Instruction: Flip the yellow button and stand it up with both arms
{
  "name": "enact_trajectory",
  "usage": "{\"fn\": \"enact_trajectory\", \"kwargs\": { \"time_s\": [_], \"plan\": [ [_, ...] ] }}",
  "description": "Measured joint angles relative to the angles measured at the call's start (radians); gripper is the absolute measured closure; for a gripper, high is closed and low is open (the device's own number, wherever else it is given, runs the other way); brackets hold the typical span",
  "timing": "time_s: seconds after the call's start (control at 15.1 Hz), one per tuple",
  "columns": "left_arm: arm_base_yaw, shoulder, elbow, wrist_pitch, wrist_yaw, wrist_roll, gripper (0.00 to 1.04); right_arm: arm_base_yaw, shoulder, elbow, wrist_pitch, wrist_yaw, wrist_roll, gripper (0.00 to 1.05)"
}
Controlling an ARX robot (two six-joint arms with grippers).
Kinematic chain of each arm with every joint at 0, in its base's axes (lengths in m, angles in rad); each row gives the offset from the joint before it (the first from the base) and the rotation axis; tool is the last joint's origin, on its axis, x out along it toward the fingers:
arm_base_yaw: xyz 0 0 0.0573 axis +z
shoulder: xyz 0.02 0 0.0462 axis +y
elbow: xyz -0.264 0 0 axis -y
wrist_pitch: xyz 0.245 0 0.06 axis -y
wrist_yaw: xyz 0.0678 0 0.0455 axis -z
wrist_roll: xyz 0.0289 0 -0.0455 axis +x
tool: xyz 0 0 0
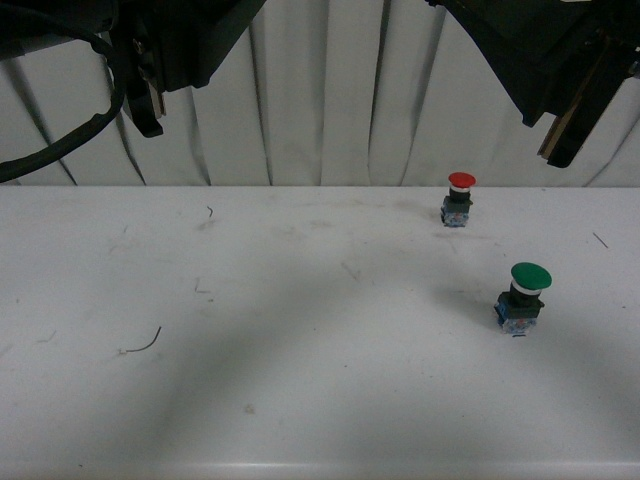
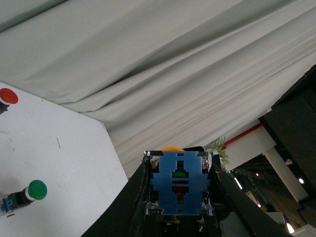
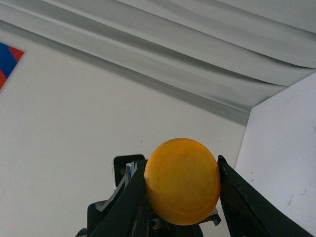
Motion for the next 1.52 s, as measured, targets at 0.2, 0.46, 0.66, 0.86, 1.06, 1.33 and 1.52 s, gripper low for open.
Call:
{"fn": "enact_trajectory", "kwargs": {
  "time_s": [0.2, 0.46, 0.66, 0.86, 1.06, 1.33, 1.52],
  "plan": [
    [0.001, 0.002, 0.000, -0.003, 0.000, 0.000, 0.61, 0.000, 0.005, 0.002, 0.003, 0.000, 0.010, 0.69],
    [0.019, 0.027, 0.009, -0.012, 0.005, -0.002, 0.36, -0.002, 0.006, 0.006, 0.002, 0.001, 0.031, 0.69],
    [0.215, 0.120, 0.080, -0.024, 0.042, -0.034, 0.07, -0.032, 0.026, 0.024, 0.008, 0.000, 0.096, 0.69],
    [0.551, 0.108, 0.089, -0.082, 0.156, -0.033, 0.07, -0.060, 0.058, 0.057, 0.004, 0.002, 0.158, 0.69],
    [0.800, 0.031, 0.011, -0.146, 0.241, 0.104, 0.07, -0.079, 0.107, 0.085, 0.008, 0.012, 0.183, 0.69],
    [0.981, -0.012, -0.128, -0.243, 0.272, 0.325, 0.07, -0.070, 0.150, 0.087, 0.003, 0.008, 0.181, 0.69],
    [1.144, -0.114, -0.172, -0.172, 0.277, 0.640, 0.24, -0.072, 0.164, 0.094, 0.008, 0.008, 0.180, 0.69]
  ]
}}
